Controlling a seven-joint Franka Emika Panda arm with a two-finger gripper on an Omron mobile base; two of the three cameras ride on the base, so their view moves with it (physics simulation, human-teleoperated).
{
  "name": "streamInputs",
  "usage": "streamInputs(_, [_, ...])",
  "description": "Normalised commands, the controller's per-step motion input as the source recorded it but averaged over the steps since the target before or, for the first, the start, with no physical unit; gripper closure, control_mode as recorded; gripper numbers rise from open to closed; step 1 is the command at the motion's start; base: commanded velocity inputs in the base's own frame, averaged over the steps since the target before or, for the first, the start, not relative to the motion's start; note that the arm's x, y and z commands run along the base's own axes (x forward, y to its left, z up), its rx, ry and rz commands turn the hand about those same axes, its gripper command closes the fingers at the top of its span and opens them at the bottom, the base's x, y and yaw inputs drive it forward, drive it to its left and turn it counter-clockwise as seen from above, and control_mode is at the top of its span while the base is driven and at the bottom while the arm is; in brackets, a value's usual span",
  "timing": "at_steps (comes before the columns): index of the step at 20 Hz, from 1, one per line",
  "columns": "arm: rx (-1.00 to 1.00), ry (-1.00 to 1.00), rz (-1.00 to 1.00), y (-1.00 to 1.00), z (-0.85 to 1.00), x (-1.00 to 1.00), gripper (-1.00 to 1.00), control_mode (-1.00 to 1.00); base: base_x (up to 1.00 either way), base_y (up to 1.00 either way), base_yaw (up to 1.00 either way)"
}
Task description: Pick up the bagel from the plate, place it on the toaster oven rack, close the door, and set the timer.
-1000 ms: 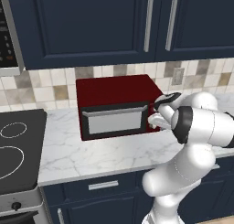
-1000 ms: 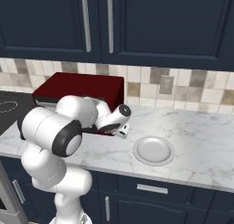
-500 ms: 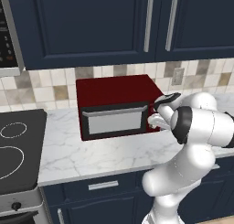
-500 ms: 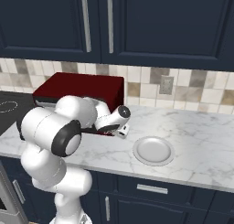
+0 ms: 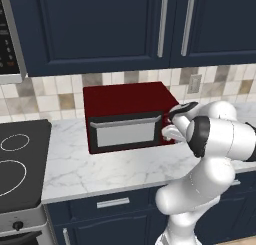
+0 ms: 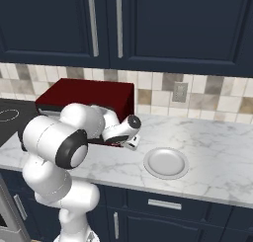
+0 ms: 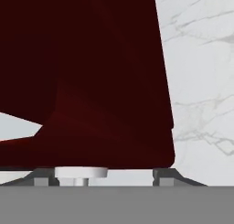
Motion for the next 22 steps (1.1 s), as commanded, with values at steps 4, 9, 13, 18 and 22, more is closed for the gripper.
streamInputs(4, [0.04, -0.03, 0.0, -0.56, 0.0, 0.2, 1.0, -1.0, 0.0, 0.0, 0.0])
streamInputs(9, [0.06, -0.02, 0.0, -0.68, 0.0, 0.18, 1.0, -1.0, 0.0, 0.0, 0.0])
streamInputs(13, [0.07, -0.01, 0.0, -0.73, 0.0, 0.19, 1.0, -1.0, 0.0, 0.0, 0.0])
streamInputs(18, [0.08, 0.0, 0.0, -0.88, 0.0, 0.19, 1.0, -1.0, 0.0, 0.0, 0.0])
streamInputs(22, [0.1, 0.0, 0.0, -0.97, 0.01, 0.2, 1.0, -1.0, 0.0, 0.0, 0.0])
